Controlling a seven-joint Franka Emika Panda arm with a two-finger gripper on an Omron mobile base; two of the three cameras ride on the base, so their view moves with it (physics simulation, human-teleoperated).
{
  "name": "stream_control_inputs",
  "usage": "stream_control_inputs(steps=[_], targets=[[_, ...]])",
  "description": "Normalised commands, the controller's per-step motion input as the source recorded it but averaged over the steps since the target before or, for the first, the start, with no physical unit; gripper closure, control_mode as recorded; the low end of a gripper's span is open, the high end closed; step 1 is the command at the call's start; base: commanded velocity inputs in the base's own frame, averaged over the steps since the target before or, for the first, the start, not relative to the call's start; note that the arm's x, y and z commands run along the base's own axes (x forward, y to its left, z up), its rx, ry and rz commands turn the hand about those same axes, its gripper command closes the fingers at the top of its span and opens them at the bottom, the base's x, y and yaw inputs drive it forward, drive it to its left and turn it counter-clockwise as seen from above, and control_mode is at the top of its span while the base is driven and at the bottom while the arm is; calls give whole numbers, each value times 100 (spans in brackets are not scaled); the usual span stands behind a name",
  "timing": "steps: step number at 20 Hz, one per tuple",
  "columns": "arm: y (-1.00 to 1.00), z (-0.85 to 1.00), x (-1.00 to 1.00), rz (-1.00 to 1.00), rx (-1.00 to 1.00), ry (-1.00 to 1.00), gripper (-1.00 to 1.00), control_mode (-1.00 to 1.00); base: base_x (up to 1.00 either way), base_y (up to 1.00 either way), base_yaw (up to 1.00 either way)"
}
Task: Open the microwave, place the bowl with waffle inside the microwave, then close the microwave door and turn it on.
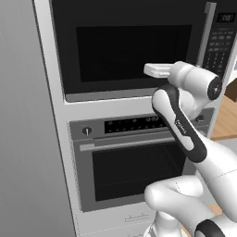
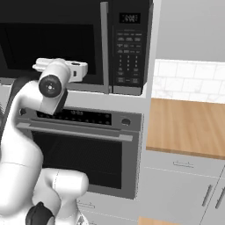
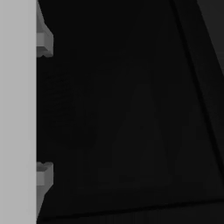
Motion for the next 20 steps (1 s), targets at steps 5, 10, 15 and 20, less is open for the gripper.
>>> stream_control_inputs(steps=[5, 10, 15, 20], targets=[[-29, 17, -98, -1, 0, 0, -100, -100, 0, 0, 0], [-35, 10, -88, -11, -5, 0, -100, -100, 0, 0, 0], [-62, 0, -65, -19, -11, 1, -100, -100, 0, 0, 0], [-93, 0, -70, -15, -5, 7, -100, -100, 0, 0, 0]])
